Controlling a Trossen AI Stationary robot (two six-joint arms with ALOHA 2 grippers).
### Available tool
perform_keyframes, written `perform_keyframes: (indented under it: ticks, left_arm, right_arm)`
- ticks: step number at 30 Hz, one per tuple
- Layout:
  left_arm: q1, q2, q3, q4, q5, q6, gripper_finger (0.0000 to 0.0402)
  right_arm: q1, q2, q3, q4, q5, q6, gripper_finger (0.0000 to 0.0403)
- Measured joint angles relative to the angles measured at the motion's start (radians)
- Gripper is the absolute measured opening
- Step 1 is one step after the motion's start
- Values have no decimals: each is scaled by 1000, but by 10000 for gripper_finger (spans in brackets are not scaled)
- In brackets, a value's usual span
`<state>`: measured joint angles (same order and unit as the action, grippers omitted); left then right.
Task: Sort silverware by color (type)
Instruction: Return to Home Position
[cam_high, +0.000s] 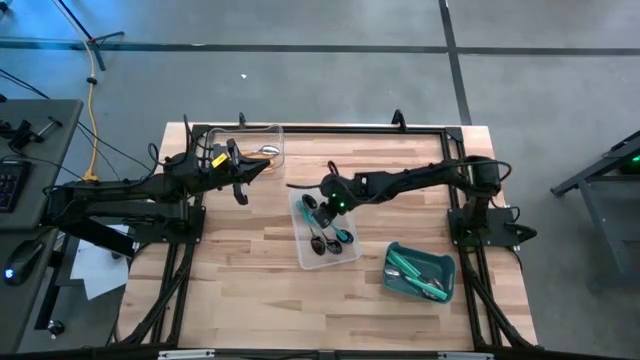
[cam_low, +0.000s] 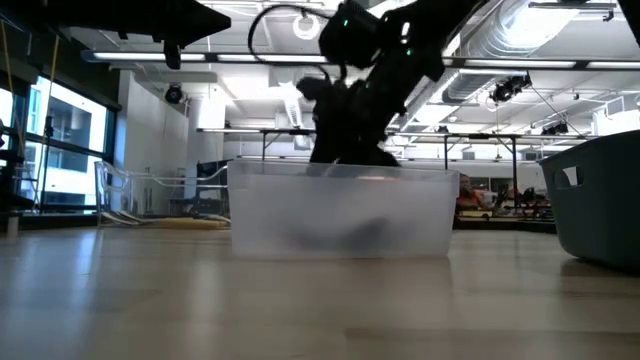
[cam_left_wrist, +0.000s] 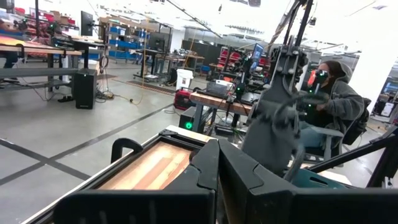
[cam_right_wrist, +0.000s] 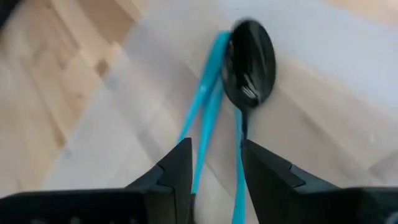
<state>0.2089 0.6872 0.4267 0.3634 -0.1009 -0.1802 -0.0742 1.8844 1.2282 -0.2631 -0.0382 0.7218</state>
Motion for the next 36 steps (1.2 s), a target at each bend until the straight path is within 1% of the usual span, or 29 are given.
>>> perform_keyframes:
  ticks: [6, 15, 21, 26, 36]
  left_arm:
    - [0, 0, 0, 0, 0, 0, 0]
    - [0, 0, 0, 0, 0, -3, 0]
    - [0, 0, 0, 0, 0, -26, 0]
    - [0, 0, 0, 0, 0, -26, 0]
    - [0, 0, 0, 0, 0, -27, 0]
  right_arm:
    - [0, -135, 0, -13, 2, -120, 122]
    - [0, -363, 0, -90, 91, -265, 122]
    - [0, -480, 0, -112, 101, -352, 122]
    - [0, -523, 0, -129, 108, -391, 122]
    - [0, -517, 0, -54, 108, -428, 122]
